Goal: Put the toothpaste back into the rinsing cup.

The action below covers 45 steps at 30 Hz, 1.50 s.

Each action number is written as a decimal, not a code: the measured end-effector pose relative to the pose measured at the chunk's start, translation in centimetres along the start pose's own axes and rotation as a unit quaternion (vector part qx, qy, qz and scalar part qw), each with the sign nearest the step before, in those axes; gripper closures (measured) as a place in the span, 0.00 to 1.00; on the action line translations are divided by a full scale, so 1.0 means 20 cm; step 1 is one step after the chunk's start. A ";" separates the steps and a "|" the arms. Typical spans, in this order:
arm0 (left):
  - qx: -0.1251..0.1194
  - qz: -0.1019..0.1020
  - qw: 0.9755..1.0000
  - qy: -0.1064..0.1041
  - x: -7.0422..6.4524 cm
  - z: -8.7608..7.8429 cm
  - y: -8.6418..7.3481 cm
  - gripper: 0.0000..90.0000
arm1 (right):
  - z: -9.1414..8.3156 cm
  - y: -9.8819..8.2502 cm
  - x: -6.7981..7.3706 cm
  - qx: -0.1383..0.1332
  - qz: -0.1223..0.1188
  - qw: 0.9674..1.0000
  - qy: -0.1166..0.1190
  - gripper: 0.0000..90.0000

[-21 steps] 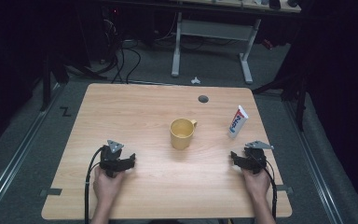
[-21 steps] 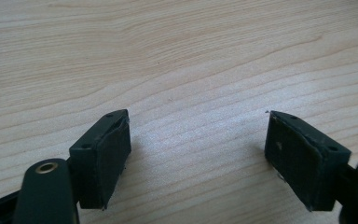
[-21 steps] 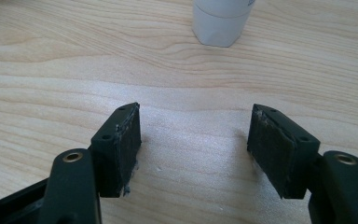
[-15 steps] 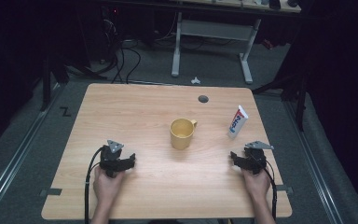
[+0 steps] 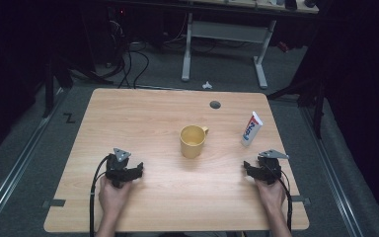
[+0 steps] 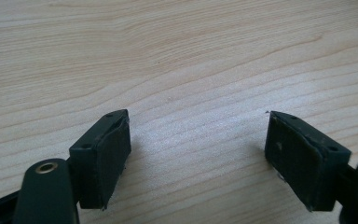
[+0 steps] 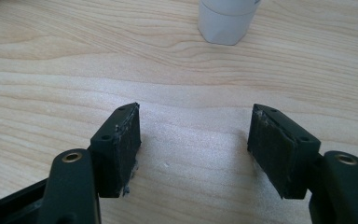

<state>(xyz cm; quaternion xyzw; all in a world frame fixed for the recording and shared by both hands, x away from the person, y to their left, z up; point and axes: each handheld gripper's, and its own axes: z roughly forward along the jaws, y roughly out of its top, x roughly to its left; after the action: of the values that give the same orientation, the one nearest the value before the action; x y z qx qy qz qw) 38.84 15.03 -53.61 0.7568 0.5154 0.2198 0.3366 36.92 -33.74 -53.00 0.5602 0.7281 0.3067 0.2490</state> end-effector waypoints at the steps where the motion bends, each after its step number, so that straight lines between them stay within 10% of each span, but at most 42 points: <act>1: 0.000 0.000 1.000 0.000 0.00 0.00 0.00 0.25 | 0.00 0.00 0.00 0.000 0.000 1.000 0.000 0.38; 45: 0.000 -0.001 1.000 -0.001 0.00 0.00 0.00 0.25 | -0.18 -0.04 0.06 -0.059 -0.004 0.998 0.022 0.53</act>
<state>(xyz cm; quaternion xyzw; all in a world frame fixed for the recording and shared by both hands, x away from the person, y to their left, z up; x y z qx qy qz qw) 38.86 15.04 -53.61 0.7564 0.5157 0.2194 0.3374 33.58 -33.35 -51.11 0.5343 0.7164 0.3608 0.2668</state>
